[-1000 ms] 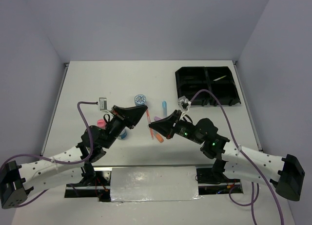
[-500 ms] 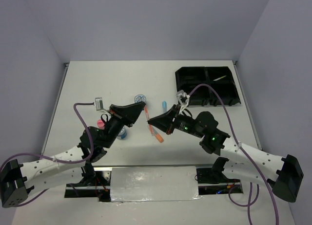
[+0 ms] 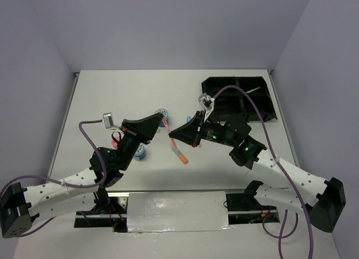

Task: Sort the stationery into containers
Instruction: Close the pen cap on the pen, then place the pen in the storage box.

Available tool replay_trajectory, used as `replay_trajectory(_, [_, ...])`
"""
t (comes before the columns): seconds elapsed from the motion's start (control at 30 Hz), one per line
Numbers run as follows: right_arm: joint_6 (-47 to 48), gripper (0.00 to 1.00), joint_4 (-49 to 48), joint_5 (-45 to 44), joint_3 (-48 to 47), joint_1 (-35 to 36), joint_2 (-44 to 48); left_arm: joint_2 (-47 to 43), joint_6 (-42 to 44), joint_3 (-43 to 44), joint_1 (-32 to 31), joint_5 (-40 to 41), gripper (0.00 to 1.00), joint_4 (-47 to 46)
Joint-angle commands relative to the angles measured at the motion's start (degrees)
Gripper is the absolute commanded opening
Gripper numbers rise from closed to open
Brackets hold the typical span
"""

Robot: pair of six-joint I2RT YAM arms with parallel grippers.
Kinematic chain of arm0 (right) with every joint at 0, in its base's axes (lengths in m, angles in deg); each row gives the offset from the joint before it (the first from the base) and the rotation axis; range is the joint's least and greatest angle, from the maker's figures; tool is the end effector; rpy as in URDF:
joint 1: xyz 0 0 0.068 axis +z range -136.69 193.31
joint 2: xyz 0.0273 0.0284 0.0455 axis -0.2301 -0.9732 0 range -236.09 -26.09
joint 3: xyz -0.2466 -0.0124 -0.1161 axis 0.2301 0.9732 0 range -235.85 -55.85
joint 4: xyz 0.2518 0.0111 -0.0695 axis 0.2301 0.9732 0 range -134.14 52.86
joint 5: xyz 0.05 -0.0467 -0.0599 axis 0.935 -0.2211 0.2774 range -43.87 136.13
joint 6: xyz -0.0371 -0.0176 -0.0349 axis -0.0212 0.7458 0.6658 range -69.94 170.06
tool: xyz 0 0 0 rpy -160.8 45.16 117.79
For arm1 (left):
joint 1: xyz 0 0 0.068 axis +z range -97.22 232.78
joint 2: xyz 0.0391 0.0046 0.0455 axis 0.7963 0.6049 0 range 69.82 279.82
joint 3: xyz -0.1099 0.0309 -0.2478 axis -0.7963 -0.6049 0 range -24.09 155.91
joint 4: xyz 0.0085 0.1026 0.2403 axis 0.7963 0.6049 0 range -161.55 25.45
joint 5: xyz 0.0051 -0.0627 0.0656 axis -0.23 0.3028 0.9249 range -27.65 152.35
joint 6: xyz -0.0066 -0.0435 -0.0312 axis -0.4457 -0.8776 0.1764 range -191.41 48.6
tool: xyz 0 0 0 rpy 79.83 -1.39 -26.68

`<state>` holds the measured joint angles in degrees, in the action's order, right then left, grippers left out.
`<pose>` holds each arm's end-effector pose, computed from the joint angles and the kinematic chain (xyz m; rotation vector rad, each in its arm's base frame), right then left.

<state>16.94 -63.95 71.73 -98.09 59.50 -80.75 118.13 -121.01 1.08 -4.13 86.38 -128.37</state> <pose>0.1446 0.1728 0.3485 -0.5847 1.5201 1.4213 0.1115 -0.1445 0.3286 -0.3574 1.0978 -1.4688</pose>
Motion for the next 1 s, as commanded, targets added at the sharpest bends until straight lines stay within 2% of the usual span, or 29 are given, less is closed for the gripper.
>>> replay_trajectory(0.0, [2.97,0.0,-16.05,-6.37,-10.66,-2.69,0.34,2.4,0.83,-3.37,-4.0,-10.94,0.0,12.7])
replay_trajectory(0.13, [3.85,0.0,-18.77,-4.86,-9.36,-3.04,-0.37,1.78,1.35,-3.28,-4.09,-10.32,0.0,13.92])
replay_trajectory(0.33, [5.96,0.0,-17.37,-0.74,-11.02,-3.22,-2.12,1.79,1.0,-2.58,-4.09,-9.8,0.0,15.41])
replay_trajectory(0.43, [7.46,0.0,-16.4,1.29,-8.4,-3.04,-2.65,-0.76,1.53,0.92,-4.09,-5.94,0.0,23.75])
replay_trajectory(0.47, [8.07,0.0,-15.96,1.29,-7.43,-3.13,-2.83,-1.64,2.49,3.46,-4.09,-4.88,0.19,26.12])
replay_trajectory(0.53, [8.78,0.0,-15.78,0.24,-3.92,-3.04,-3.18,-4.18,4.16,6.54,-4.09,-0.51,0.49,33.41])
replay_trajectory(0.57, [9.39,0.0,-15.87,-0.98,-2.95,-3.21,-3.44,-5.15,4.43,10.04,-4.18,1.26,0.86,36.22])
replay_trajectory(0.6, [9.65,0.0,-15.7,-1.6,-1.28,-3.13,-4.49,-6.73,4.95,12.16,-4.09,3.02,0.99,41.21])
replay_trajectory(0.77, [10.01,0.0,-14.91,-6.78,1.11,-4.35,-8.36,-10.43,8.12,27.9,-4.09,13.05,0.99,54.95])
replay_trajectory(0.83, [10.53,0.0,-13.07,-9.5,0.23,-5.84,-9.33,-10.7,7.42,34.21,-4.0,16.46,0.99,63.73])
replay_trajectory(0.9, [10.71,0.0,-7.45,-14.41,-1.08,-10.3,-9.33,-10.09,6.72,37.83,-4.0,18.67,0.99,70.23])
replay_trajectory(0.97, [10.62,0.0,-0.71,-18.47,-4.49,-14.01,-9.24,-7.9,5.93,42.58,-4.09,23.05,0.99,82.26])
